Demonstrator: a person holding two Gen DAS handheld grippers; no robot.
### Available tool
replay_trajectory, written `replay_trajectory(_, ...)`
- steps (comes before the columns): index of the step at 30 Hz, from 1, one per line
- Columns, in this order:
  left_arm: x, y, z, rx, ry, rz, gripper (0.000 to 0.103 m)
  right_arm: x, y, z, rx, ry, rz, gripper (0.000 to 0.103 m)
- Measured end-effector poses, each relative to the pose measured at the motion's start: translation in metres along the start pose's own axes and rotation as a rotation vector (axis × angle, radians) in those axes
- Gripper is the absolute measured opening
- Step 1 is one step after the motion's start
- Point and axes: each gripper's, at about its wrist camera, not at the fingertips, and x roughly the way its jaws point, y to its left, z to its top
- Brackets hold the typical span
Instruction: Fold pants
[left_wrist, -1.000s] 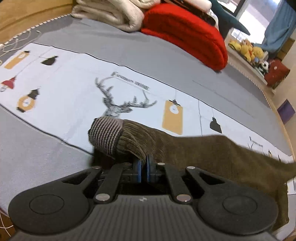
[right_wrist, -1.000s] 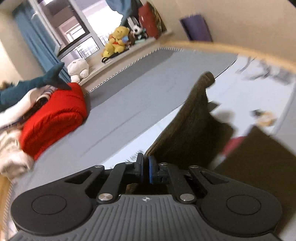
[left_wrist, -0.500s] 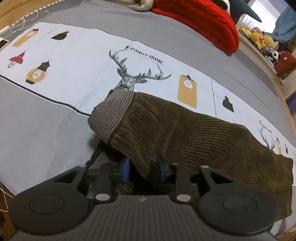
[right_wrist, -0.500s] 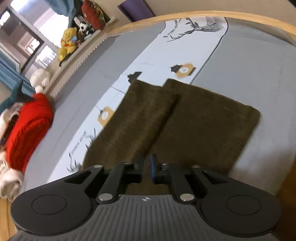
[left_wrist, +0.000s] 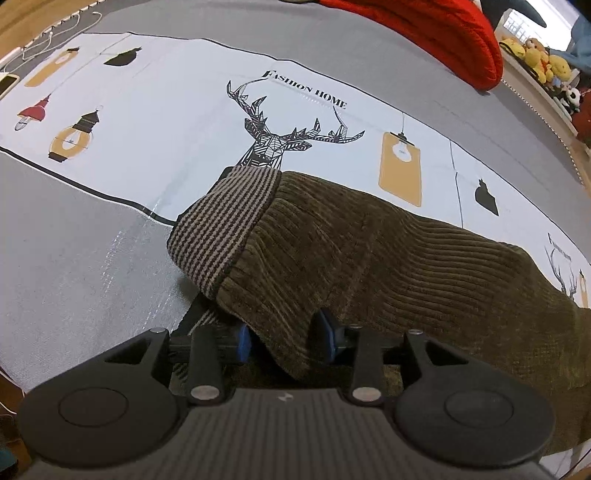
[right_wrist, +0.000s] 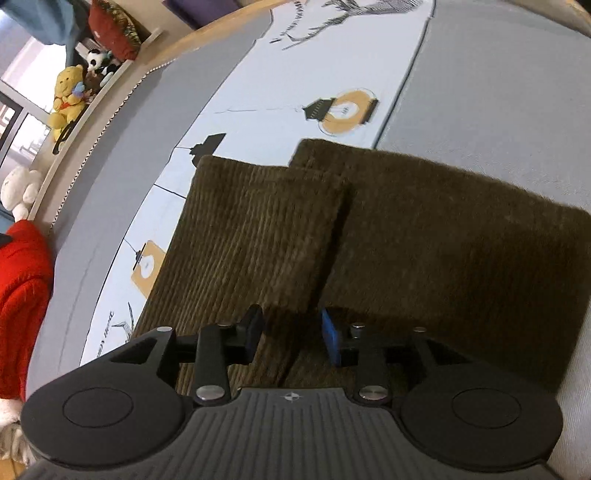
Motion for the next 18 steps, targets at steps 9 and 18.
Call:
replay_trajectory(9,-0.002,0.0,0.004,-0.009,-0.027,0.004,0.021,-0.022,0.013,0.014,-0.038,-0.162,0.086,0.002)
replay_trajectory(18,-0.031,0.0,-0.004,-0.015,-0.113,-0.124,0.013,-0.157,0.005,0.019,-0.099,-0.497,0.28,0.002)
